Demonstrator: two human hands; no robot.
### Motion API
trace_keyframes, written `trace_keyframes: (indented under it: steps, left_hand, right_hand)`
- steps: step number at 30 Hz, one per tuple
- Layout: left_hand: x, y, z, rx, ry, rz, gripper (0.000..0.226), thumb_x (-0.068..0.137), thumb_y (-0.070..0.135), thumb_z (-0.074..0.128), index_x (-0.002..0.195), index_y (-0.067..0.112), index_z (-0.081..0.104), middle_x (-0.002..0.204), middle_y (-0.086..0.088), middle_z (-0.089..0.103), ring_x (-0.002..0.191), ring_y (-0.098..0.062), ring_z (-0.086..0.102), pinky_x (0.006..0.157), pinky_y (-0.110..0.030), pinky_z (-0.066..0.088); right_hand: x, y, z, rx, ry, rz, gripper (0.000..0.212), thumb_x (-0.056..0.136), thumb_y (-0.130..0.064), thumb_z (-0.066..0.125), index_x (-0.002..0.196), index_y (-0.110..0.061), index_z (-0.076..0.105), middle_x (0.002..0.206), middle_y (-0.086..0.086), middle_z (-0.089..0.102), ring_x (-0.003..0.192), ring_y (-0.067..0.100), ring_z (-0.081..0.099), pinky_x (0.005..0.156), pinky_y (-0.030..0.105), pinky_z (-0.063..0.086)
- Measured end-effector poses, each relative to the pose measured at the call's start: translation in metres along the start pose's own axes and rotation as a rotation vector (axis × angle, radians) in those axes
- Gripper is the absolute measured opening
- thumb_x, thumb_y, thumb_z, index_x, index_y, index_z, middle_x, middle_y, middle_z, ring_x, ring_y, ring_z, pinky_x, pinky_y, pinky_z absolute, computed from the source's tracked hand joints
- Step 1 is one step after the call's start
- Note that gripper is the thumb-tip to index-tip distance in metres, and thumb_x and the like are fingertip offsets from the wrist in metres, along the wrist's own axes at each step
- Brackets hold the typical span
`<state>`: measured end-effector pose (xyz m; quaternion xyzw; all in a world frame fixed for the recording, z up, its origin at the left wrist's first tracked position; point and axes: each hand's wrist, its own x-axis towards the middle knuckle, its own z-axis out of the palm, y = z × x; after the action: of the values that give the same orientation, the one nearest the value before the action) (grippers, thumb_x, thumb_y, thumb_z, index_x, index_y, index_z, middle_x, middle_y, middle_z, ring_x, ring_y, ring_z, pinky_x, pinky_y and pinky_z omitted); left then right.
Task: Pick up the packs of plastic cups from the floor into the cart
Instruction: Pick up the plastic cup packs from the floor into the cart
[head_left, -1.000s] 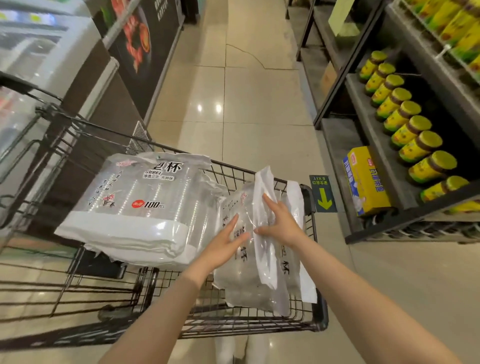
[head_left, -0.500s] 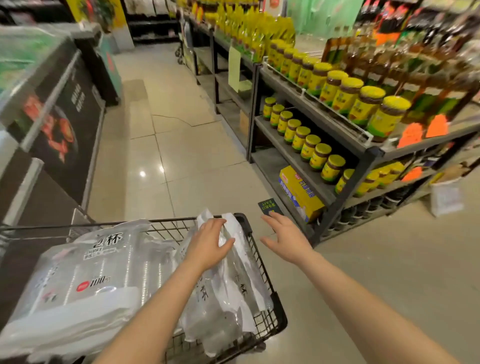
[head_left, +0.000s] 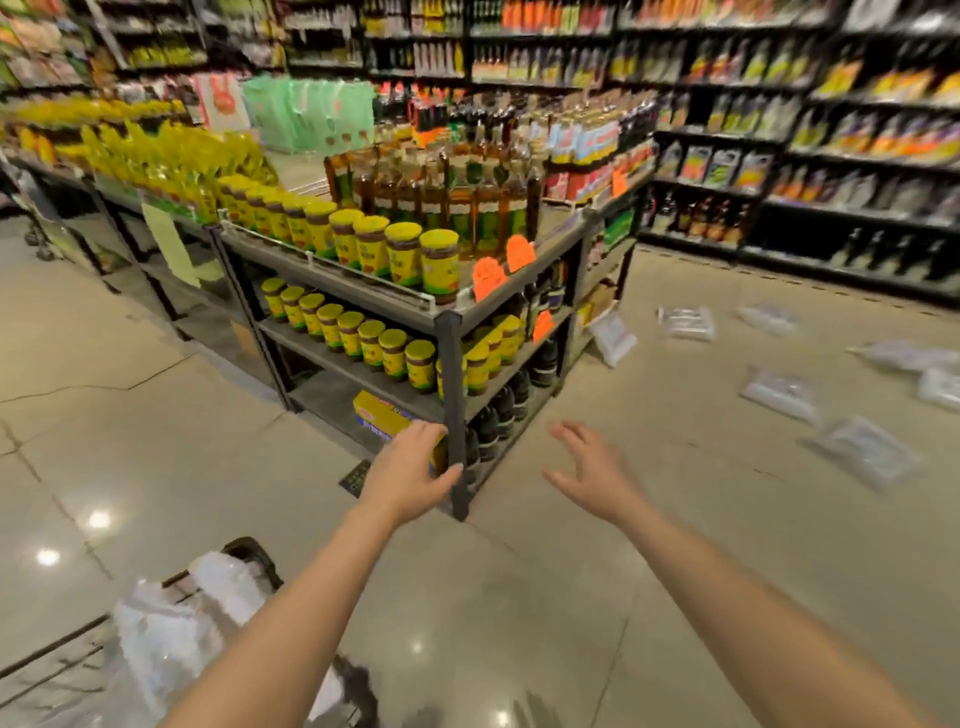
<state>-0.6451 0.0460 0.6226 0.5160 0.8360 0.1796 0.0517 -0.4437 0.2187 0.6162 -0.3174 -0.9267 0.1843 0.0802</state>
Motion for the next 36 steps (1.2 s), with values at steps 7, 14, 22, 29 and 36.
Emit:
trace_keyframes:
  steps: [7, 14, 22, 29, 36]
  left_hand:
    - [0.084, 0.165, 0.065, 0.046, -0.001, 0.172, 0.061, 0.087, 0.054, 0.052, 0.136, 0.018, 0.042, 0.131, 0.0, 0.048, 0.118, -0.021, 0.051, 0.092, -0.038, 0.046]
    - [0.148, 0.307, 0.115, 0.01, -0.047, 0.33, 0.065, 0.085, 0.056, 0.051, 0.137, 0.017, 0.042, 0.134, -0.002, 0.045, 0.123, -0.022, 0.047, 0.099, -0.035, 0.041]
    - [0.231, 0.429, 0.151, 0.061, -0.029, 0.525, 0.064, 0.087, 0.054, 0.052, 0.137, 0.017, 0.041, 0.133, -0.001, 0.046, 0.12, -0.021, 0.047, 0.094, -0.036, 0.041]
    - [0.323, 0.505, 0.201, 0.09, -0.084, 0.648, 0.07, 0.084, 0.06, 0.045, 0.138, 0.016, 0.04, 0.136, -0.004, 0.045, 0.121, -0.024, 0.047, 0.096, -0.039, 0.042]
    - [0.441, 0.579, 0.248, 0.109, -0.151, 0.74, 0.09, 0.07, 0.071, 0.019, 0.141, 0.018, 0.037, 0.138, -0.002, 0.043, 0.123, -0.022, 0.045, 0.095, -0.039, 0.041]
  right_hand:
    - [-0.049, 0.167, -0.084, -0.037, 0.111, 0.185, 0.065, 0.088, -0.044, 0.058, 0.145, -0.024, 0.035, 0.151, 0.002, 0.032, 0.137, 0.019, 0.032, 0.111, 0.029, 0.027]
    - [-0.1, 0.307, -0.155, -0.035, 0.198, 0.378, 0.065, 0.086, -0.042, 0.062, 0.143, -0.023, 0.038, 0.149, 0.002, 0.034, 0.135, 0.02, 0.034, 0.108, 0.033, 0.032]
    - [-0.135, 0.415, -0.207, -0.085, 0.344, 0.576, 0.066, 0.086, -0.044, 0.06, 0.145, -0.024, 0.037, 0.151, 0.006, 0.034, 0.138, 0.023, 0.033, 0.112, 0.036, 0.028]
    - [-0.13, 0.509, -0.229, -0.117, 0.335, 0.748, 0.069, 0.088, -0.047, 0.056, 0.148, -0.027, 0.027, 0.157, 0.002, 0.02, 0.142, 0.023, 0.025, 0.116, 0.039, 0.021]
    - [-0.083, 0.608, -0.261, -0.054, 0.365, 0.873, 0.069, 0.088, -0.044, 0.058, 0.147, -0.025, 0.03, 0.156, 0.004, 0.024, 0.141, 0.022, 0.026, 0.114, 0.038, 0.025]
